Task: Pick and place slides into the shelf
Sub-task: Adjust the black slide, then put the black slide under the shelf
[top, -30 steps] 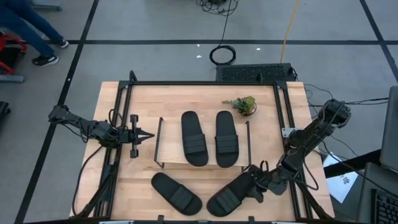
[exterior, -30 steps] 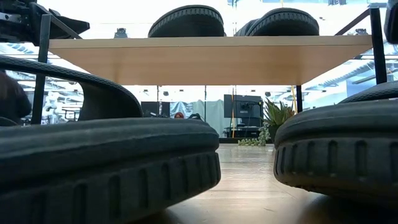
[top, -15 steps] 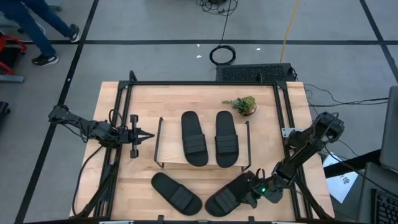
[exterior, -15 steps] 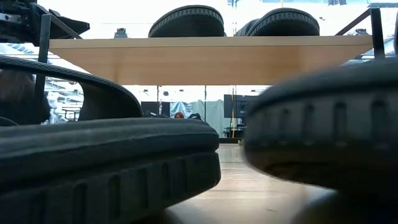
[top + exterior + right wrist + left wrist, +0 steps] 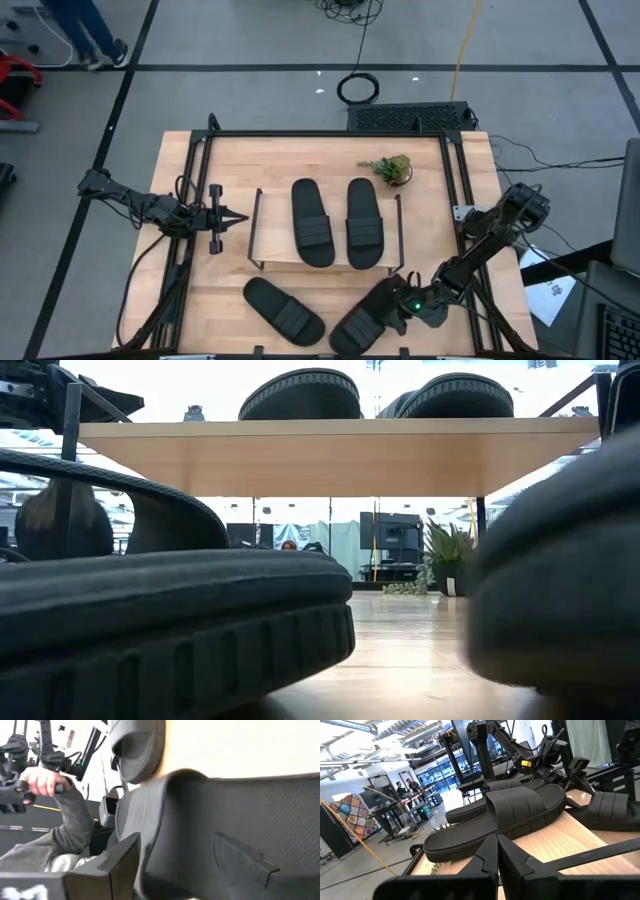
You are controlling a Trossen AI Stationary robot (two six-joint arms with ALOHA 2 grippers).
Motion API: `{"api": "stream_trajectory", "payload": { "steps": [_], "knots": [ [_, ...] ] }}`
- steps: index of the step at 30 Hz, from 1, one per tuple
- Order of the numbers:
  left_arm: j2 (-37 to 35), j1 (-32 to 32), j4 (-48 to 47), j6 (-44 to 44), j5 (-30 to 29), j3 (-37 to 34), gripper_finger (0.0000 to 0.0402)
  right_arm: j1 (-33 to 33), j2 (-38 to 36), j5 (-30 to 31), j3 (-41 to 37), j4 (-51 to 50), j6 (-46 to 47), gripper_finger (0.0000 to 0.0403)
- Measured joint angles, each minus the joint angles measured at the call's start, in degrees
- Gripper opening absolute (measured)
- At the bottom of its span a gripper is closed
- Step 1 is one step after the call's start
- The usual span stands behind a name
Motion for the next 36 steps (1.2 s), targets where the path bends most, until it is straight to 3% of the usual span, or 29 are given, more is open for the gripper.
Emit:
{"api": "stream_trajectory", "payload": {
  "steps": [9,15,23,29,33,36],
  "knots": [
    [0.00,0.02,-0.07,-0.04,0.02,0.00,0.0005,-0.21,0.00,0.19,0.00,-0.61,-4.33,0.0228],
    [0.00,0.02,-0.13,-0.24,0.02,0.00,0.0005,-0.15,-0.36,2.08,-0.04,3.64,-15.02,0.0214],
    [0.00,0.02,-0.16,-0.46,0.02,0.00,0.0005,0.76,-5.85,5.29,-0.07,1.81,-26.23,0.0212],
    [-0.02,0.01,-0.67,-0.44,0.02,0.00,0.0005,4.27,-10.16,7.80,5.14,2.22,-45.63,0.0212],
    [0.00,0.02,-1.31,-0.41,0.02,0.00,0.0005,7.21,-10.20,8.11,15.10,-0.43,-67.23,0.0212],
    [0.00,0.02,-1.32,-0.41,0.02,0.00,0.0005,9.82,-8.90,12.84,24.24,-8.28,-80.20,0.0212]
  ]
}}
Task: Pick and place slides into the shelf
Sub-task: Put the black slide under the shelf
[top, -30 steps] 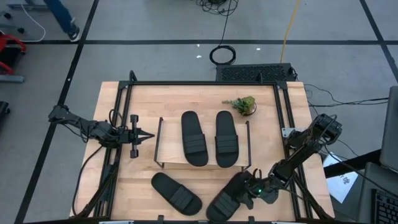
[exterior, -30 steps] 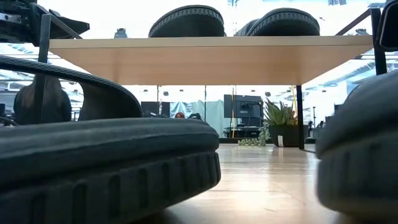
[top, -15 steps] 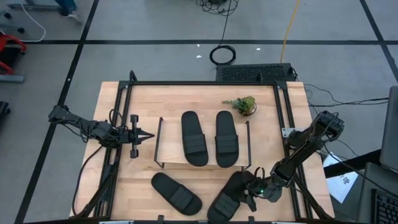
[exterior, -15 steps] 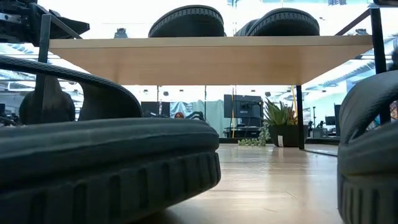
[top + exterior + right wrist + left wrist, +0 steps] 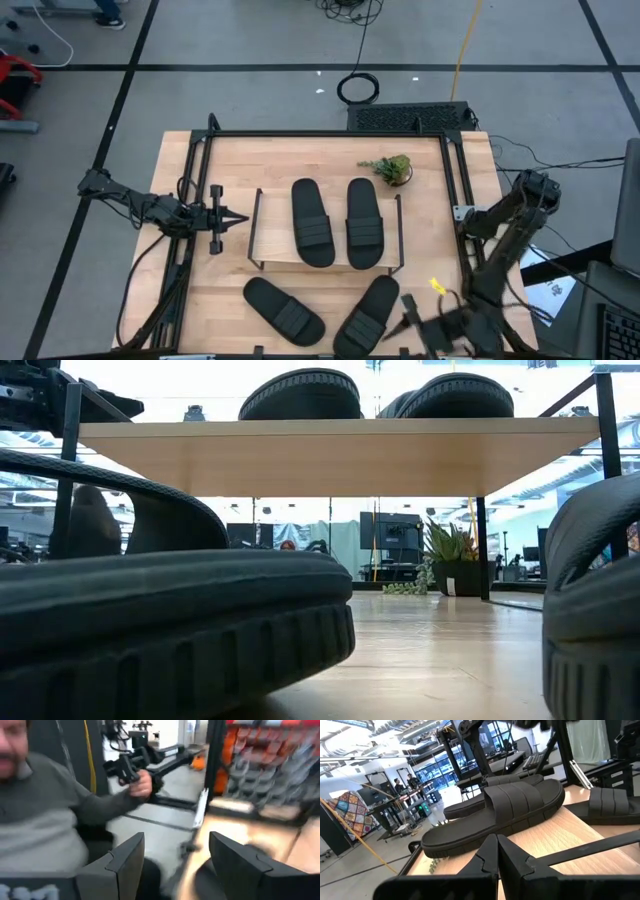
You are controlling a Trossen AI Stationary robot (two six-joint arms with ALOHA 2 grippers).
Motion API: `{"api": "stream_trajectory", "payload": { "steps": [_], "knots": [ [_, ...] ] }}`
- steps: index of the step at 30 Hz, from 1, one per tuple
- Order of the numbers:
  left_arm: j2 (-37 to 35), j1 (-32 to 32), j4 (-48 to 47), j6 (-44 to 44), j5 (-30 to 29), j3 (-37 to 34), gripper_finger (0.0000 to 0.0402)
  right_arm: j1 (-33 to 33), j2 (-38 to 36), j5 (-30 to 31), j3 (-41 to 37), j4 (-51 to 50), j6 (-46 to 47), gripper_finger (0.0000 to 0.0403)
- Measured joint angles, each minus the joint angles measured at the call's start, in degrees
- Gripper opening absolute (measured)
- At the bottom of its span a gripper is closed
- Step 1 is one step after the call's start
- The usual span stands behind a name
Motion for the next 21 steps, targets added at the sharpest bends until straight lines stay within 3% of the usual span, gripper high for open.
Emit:
{"api": "stream_trajectory", "payload": {
  "steps": [3,6,21],
  "knots": [
    [0.00,0.00,-0.03,0.02,0.00,0.00,0.0005,2.20,2.71,9.95,8.24,-11.00,-5.01,0.0212],
    [0.00,0.00,-0.01,-0.02,0.00,0.00,0.0005,2.97,6.62,17.23,14.38,-21.39,-3.00,0.0212],
    [0.00,0.00,-0.36,-1.49,0.00,0.00,0.0005,-0.75,24.49,16.13,29.70,-44.05,18.07,0.0196]
  ]
}}
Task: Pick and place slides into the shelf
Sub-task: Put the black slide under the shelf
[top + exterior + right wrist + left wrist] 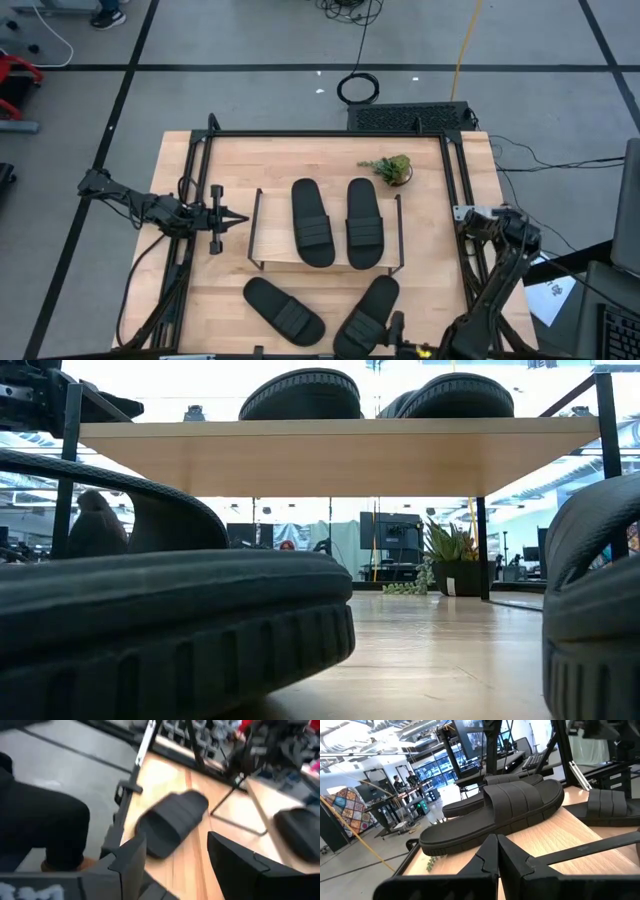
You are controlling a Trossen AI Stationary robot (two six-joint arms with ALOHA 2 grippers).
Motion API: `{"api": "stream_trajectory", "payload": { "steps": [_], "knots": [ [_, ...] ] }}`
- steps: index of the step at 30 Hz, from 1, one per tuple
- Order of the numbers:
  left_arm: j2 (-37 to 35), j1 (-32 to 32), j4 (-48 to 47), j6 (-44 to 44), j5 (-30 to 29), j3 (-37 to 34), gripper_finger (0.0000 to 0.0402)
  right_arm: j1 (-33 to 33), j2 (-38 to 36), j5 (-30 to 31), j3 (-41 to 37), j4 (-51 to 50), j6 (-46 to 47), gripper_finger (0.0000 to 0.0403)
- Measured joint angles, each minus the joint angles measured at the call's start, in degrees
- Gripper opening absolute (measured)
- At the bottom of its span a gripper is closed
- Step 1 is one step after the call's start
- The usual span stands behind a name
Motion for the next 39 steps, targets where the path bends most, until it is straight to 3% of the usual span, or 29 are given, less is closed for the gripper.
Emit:
{"api": "stream_trajectory", "payload": {
  "steps": [8,12,16,21,27,32,39],
  "knots": [
    [0.00,0.00,1.10,-3.10,-0.02,0.00,0.0005,-3.57,10.70,-16.03,9.01,-12.97,17.10,0.0152],
    [0.00,0.00,1.24,-5.01,-0.02,0.00,0.0005,-4.34,13.72,-19.37,11.42,-18.87,23.70,0.0140],
    [-0.01,0.00,1.64,-7.31,-0.04,0.00,0.0005,-3.37,13.39,-12.98,12.22,-18.16,18.71,0.0132],
    [0.00,0.00,1.72,-7.77,-0.04,0.00,0.0005,-0.98,7.61,-4.82,12.15,-15.48,7.97,0.0115],
    [-0.02,0.00,2.67,-4.42,-0.04,0.00,0.0005,0.59,-3.02,-3.94,7.48,-15.56,0.72,0.0078],
    [-0.01,0.00,3.99,-1.29,-0.09,0.00,0.0005,0.80,-13.90,0.48,-2.80,-15.40,-3.68,0.0009],
    [-0.02,-0.06,5.44,-3.68,-0.09,0.00,0.0005,0.80,-29.58,6.12,-24.07,-4.34,-8.69,0.0004]
  ]
}}
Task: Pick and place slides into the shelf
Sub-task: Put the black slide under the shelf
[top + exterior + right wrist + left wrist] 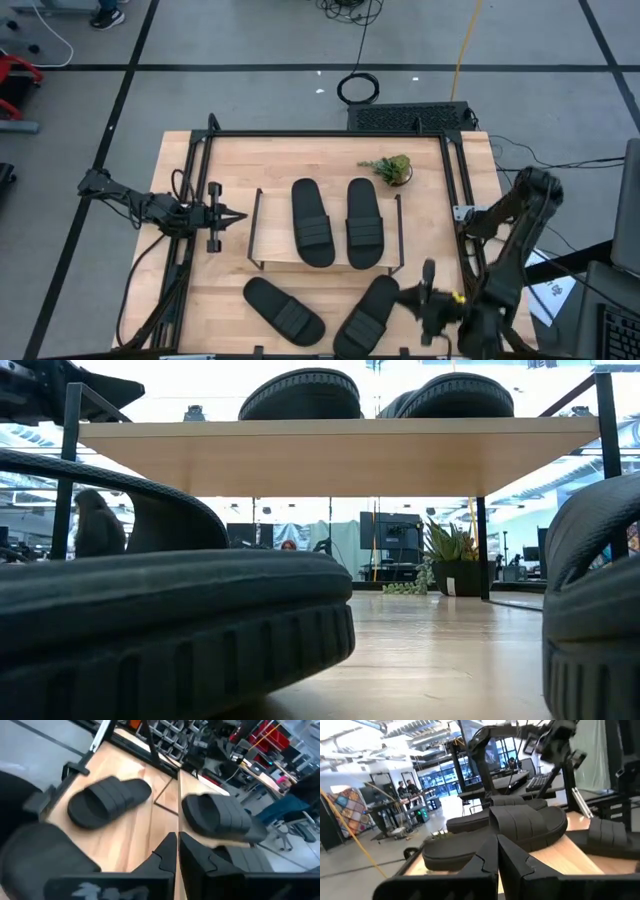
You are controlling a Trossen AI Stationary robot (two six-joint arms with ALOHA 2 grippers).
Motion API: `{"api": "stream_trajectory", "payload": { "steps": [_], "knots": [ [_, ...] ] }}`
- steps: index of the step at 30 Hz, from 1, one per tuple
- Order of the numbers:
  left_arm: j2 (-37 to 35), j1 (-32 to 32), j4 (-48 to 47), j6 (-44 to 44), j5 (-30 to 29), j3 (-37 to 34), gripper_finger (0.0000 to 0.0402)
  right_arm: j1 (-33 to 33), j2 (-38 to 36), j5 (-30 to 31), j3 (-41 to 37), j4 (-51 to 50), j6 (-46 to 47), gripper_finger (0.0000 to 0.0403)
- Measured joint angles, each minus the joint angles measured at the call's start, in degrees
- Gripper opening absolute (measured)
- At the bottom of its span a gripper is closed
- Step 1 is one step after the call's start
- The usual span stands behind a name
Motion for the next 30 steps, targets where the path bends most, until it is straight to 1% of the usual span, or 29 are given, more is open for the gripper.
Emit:
{"api": "stream_trajectory", "payload": {
  "steps": [5,10,12,14,17,23,26,30],
  "knots": [
    [0.38,-2.05,-6.43,-1.90,-0.28,0.02,0.0005,-0.34,-8.68,1.14,-16.17,19.82,-9.75,0.0002],
    [1.20,-3.37,-6.71,1.30,-0.52,0.02,0.0005,-1.24,-12.58,0.77,-28.63,42.76,-21.87,0.0001],
    [1.20,-3.43,-6.61,1.55,-0.52,0.02,0.0005,-1.72,-13.09,-2.09,-31.93,50.36,-25.38,0.0001],
    [1.20,-3.43,-6.20,1.56,-0.52,0.02,0.0005,-2.08,-13.24,-6.52,-34.54,55.48,-29.33,0.0001],
    [1.20,-3.43,-6.32,1.69,-0.52,0.02,0.0005,-2.39,-13.25,-10.98,-36.54,59.65,-32.74,0.0001],
    [3.31,-4.27,-7.25,0.24,1.80,0.02,0.0005,-2.43,-13.26,-10.63,-36.85,60.48,-35.02,0.0001],
    [7.27,-7.91,-4.93,-1.30,0.60,0.02,0.0003,-2.43,-13.26,-10.62,-36.85,60.81,-35.66,0.0001],
    [14.90,-15.18,-1.96,-1.96,-4.84,2.22,0.0001,-2.43,-13.26,-10.58,-36.85,60.84,-35.87,0.0001]
  ]
}}
